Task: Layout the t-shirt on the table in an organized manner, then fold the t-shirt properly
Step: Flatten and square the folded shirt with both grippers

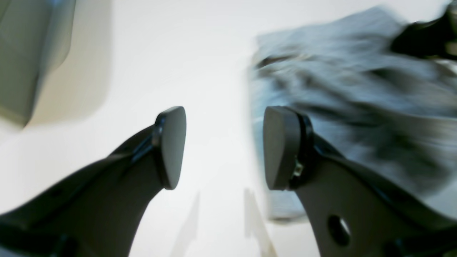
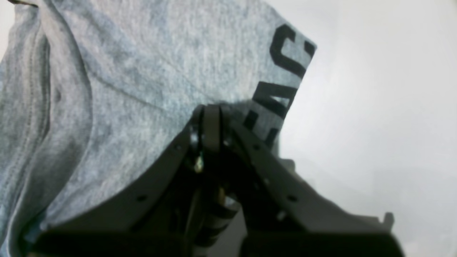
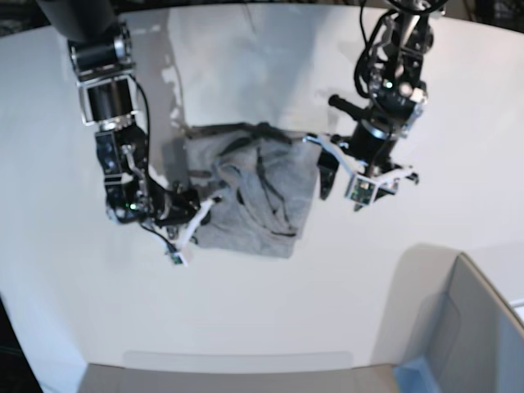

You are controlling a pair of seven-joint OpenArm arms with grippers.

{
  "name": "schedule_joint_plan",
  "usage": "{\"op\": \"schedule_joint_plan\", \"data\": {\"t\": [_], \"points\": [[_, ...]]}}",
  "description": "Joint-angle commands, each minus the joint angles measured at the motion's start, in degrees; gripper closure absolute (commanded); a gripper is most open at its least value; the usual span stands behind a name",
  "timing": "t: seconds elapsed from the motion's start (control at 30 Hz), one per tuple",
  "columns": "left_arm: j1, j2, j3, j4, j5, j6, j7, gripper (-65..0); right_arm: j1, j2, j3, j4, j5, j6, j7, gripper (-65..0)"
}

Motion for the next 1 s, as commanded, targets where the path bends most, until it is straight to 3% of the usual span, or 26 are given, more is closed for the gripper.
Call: {"op": "schedule_joint_plan", "data": {"t": [0.0, 0.3, 0.67, 0.83, 0.97], "points": [[0.87, -0.27, 2.08, 1.14, -0.22, -0.07, -2.01, -34.9, 1.48, 0.35, 0.26, 0.91, -0.33, 0.01, 0.46, -0.3], [1.13, -3.17, 20.28, 1.14, 0.13, -0.07, -4.83, -34.9, 1.48, 1.84, 0.26, 0.74, -0.33, 0.01, 0.46, -0.3], [-5.02, -3.26, 20.89, 0.79, -0.22, -0.07, -4.12, -34.9, 0.77, 1.58, 0.00, 1.09, -0.33, 0.01, 0.37, -0.3], [-5.20, -3.00, 20.89, 0.79, -0.22, -0.07, 1.06, -34.9, 0.77, 1.58, 0.00, 1.09, -0.33, 0.01, 0.37, -0.3], [-5.64, -3.00, 20.89, 0.70, -0.22, -0.07, 1.24, -34.9, 0.77, 1.58, 0.00, 1.09, -0.15, 0.01, 0.29, -0.3]]}}
